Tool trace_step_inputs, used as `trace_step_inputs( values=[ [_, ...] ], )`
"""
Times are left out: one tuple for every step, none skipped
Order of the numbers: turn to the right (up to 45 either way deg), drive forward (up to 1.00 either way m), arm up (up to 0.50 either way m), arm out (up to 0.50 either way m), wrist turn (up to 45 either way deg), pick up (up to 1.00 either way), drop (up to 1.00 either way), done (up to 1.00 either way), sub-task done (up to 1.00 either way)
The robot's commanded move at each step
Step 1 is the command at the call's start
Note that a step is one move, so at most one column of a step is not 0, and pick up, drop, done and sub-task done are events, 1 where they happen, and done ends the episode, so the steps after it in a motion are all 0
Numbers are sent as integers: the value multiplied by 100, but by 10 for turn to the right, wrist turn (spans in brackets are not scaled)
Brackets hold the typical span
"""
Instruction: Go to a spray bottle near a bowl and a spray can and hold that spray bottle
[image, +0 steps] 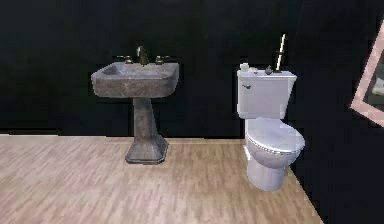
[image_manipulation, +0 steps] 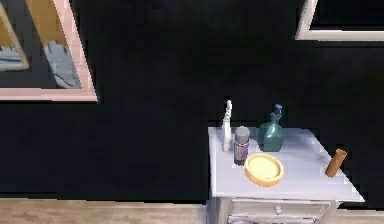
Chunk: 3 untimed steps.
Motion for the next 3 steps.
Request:
trace_step_inputs(
  values=[
    [120,0,0,0,0,0,0,0,0],
    [0,0,50,0,0,0,0,0,0],
    [0,0,38,0,0,0,0,0,0]
  ],
)
